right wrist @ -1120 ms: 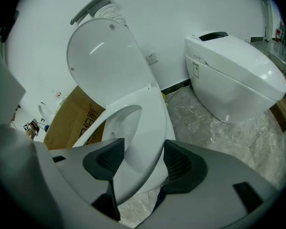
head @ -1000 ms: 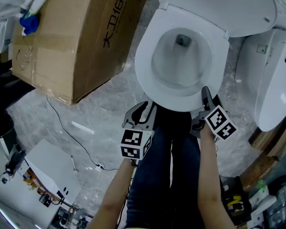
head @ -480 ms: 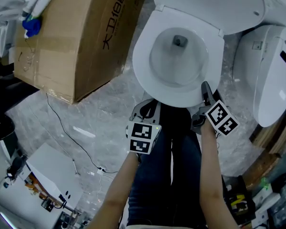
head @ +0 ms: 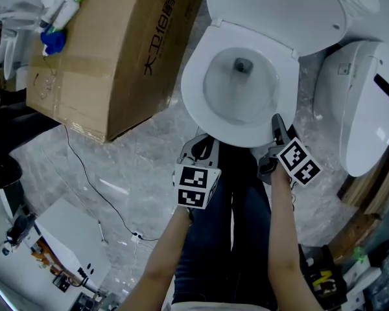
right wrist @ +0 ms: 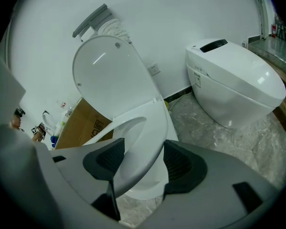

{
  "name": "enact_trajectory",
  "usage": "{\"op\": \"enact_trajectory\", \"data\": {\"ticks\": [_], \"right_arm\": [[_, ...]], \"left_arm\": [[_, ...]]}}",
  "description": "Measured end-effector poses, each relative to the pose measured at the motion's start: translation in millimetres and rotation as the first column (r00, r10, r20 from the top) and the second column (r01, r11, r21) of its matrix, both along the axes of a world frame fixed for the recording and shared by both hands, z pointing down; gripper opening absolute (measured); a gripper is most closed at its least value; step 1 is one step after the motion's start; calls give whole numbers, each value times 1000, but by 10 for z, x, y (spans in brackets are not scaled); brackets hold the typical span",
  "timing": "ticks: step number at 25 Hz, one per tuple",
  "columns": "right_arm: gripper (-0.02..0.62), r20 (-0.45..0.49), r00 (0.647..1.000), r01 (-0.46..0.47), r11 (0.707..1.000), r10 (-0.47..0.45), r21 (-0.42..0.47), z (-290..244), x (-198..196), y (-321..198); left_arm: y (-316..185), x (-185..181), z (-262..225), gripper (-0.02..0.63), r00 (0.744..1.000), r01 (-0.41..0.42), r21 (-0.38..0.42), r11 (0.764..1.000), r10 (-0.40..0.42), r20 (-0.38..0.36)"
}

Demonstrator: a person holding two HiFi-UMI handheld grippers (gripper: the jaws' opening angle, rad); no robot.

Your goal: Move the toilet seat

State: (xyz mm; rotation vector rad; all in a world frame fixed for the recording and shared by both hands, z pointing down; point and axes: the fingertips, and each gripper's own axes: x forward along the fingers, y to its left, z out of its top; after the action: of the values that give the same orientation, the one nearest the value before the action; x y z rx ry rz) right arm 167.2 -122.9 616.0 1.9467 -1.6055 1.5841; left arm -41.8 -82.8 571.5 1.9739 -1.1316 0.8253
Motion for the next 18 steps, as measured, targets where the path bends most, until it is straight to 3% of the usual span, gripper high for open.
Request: {"op": "enact_trajectory", "data": {"ticks": [10, 15, 18], "right_arm": [[268, 25, 999, -35, 999, 34, 23, -241, 58, -171], [273, -151, 988, -15, 999, 19, 33, -449, 167, -240], [272, -181, 983, -21, 998, 32, 64, -583, 199, -313]], "left_arm": [[-264, 126, -308, 14, 1000, -6, 65, 998, 6, -2], [-426, 185, -488, 14, 1000, -9, 108, 994, 10, -7], [-562, 223, -613, 14, 1000, 3, 137, 991, 0, -20]]}}
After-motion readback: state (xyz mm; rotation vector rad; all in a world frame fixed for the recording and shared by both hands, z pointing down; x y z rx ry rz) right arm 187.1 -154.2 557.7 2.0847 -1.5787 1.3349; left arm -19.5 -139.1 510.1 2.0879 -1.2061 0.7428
